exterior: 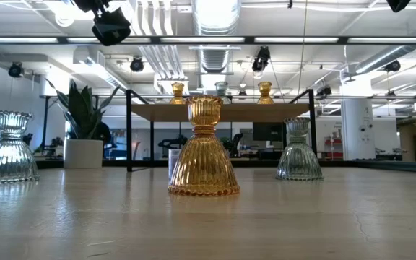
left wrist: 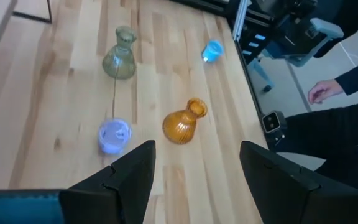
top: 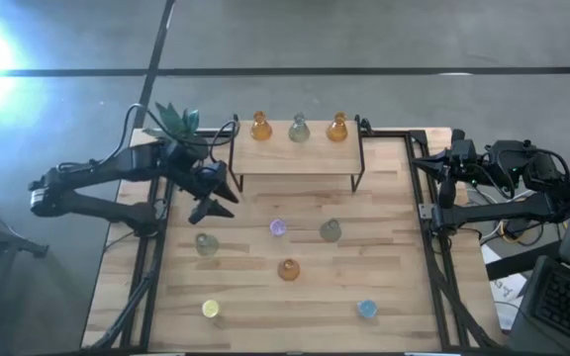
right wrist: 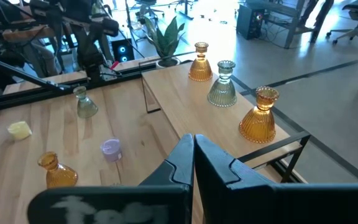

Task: Pick & Place candle stick holders
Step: Put the purple scented candle on the shelf

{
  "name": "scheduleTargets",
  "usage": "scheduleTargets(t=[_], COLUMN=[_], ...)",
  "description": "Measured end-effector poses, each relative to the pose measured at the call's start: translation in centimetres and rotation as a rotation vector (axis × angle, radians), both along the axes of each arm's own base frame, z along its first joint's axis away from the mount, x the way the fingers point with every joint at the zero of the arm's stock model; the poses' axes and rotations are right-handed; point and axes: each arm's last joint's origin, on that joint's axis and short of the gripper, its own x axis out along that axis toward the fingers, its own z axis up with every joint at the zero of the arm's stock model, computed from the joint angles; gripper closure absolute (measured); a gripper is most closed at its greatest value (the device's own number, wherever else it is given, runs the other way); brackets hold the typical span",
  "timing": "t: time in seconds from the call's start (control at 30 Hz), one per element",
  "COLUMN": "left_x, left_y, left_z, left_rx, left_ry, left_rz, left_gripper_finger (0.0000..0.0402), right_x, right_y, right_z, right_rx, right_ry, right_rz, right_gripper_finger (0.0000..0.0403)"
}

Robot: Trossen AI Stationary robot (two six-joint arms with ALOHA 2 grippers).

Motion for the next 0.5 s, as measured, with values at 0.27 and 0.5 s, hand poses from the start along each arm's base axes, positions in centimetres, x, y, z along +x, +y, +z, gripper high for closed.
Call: scheduleTargets(t=[0.27, 0.5], left_x=[1.0, 1.6], left_y=[0.1, 0.3], left_z=[-0.8, -1.1], left_rx=[-0.047, -0.047], left_ry=[0.043, 0.047], left_rz=[-0.039, -0.041], left_gripper_finger=[0.0137, 0.0138], right_x=[0.0, 0.0], right_y=[0.0, 0.0], right_z=[0.0, 0.0], right_rx=[0.000, 0.000], right_ry=[0.000, 0.000], right_rz=[0.000, 0.000], right_gripper_finger=[0.0394, 0.0394])
